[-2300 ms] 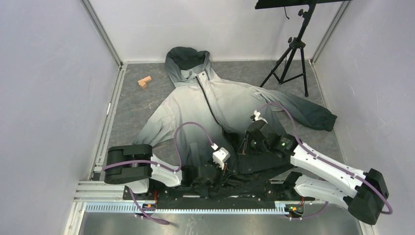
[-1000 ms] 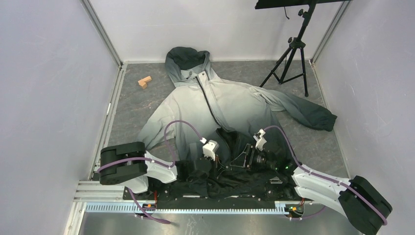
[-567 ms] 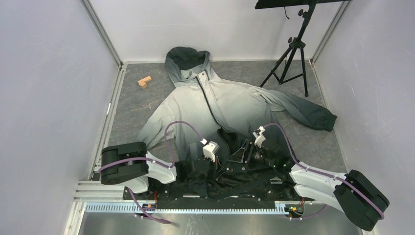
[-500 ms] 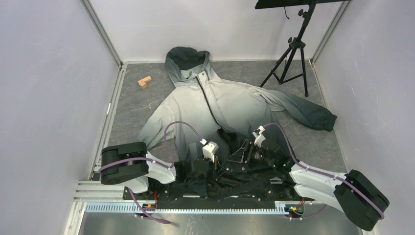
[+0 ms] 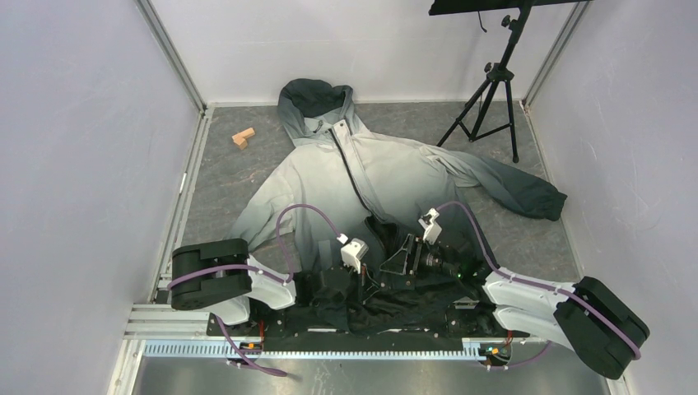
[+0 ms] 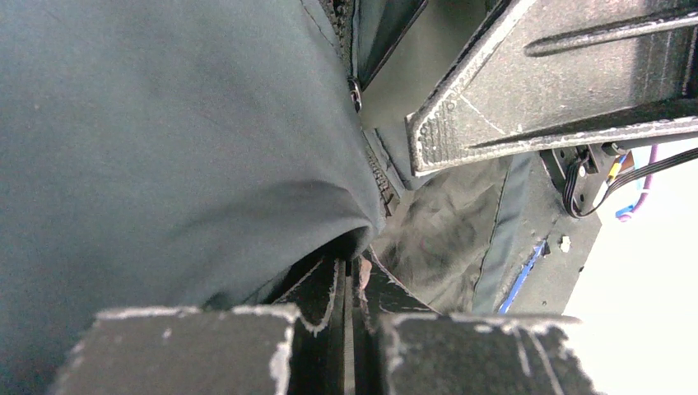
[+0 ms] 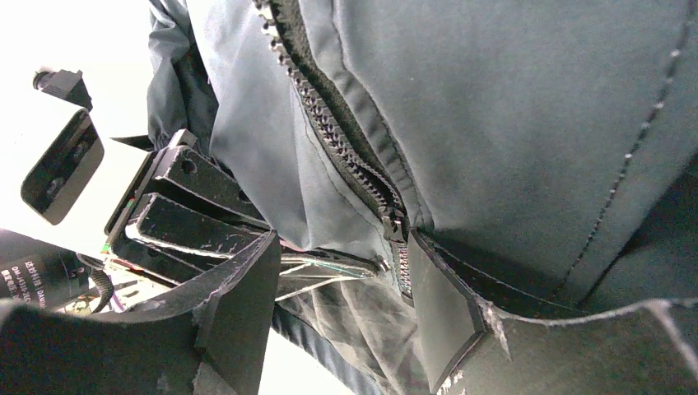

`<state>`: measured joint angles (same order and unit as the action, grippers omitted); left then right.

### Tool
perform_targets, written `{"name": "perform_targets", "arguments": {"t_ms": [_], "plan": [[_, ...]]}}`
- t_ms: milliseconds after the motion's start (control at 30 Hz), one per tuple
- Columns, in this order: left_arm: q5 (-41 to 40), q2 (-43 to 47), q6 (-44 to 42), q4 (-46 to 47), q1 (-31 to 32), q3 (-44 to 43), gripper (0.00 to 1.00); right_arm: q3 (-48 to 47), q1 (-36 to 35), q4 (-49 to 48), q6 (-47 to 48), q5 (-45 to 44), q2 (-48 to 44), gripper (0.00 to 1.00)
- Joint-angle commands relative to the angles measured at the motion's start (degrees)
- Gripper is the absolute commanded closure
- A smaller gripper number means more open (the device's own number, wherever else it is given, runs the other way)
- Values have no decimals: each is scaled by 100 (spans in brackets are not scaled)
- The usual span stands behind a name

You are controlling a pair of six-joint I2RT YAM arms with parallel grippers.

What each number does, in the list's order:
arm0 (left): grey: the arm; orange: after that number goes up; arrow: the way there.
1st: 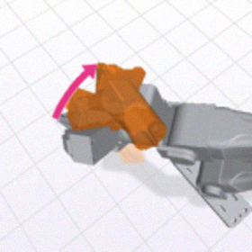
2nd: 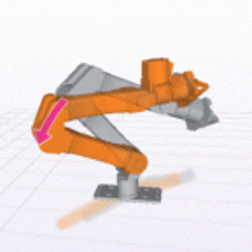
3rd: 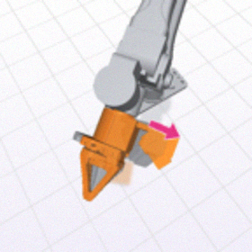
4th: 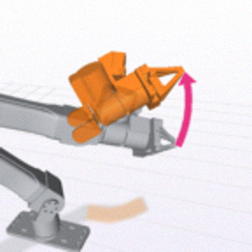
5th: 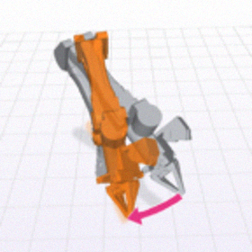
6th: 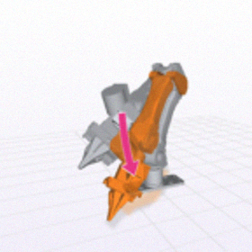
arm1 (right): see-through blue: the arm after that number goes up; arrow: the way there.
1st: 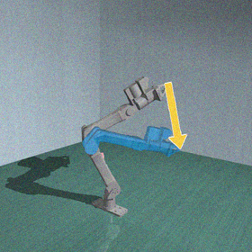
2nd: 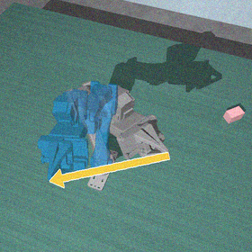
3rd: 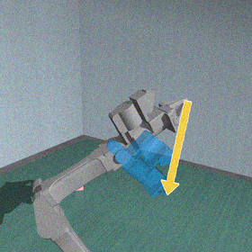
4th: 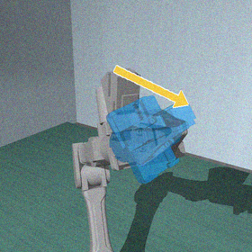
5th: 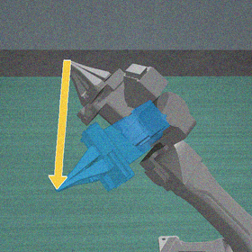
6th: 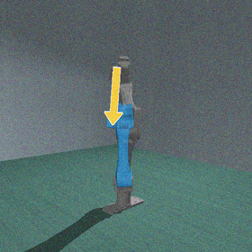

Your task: Zip up the jacket

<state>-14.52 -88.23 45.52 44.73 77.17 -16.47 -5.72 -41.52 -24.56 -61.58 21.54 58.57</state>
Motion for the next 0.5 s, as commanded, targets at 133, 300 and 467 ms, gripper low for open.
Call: {"name": "perform_targets", "arguments": {"t_ms": [133,300,467], "plan": [[-17,-40,-219,269,-10,12,98,-201,-6,-350,61,262,-248,37],[-22,-42,-214,262,-13,12,98,-116,-4,-322,-20,186,-368,38],[-23,-20,-210,261,-9,19,98,-35,-5,-305,-186,111,-223,41]]}}
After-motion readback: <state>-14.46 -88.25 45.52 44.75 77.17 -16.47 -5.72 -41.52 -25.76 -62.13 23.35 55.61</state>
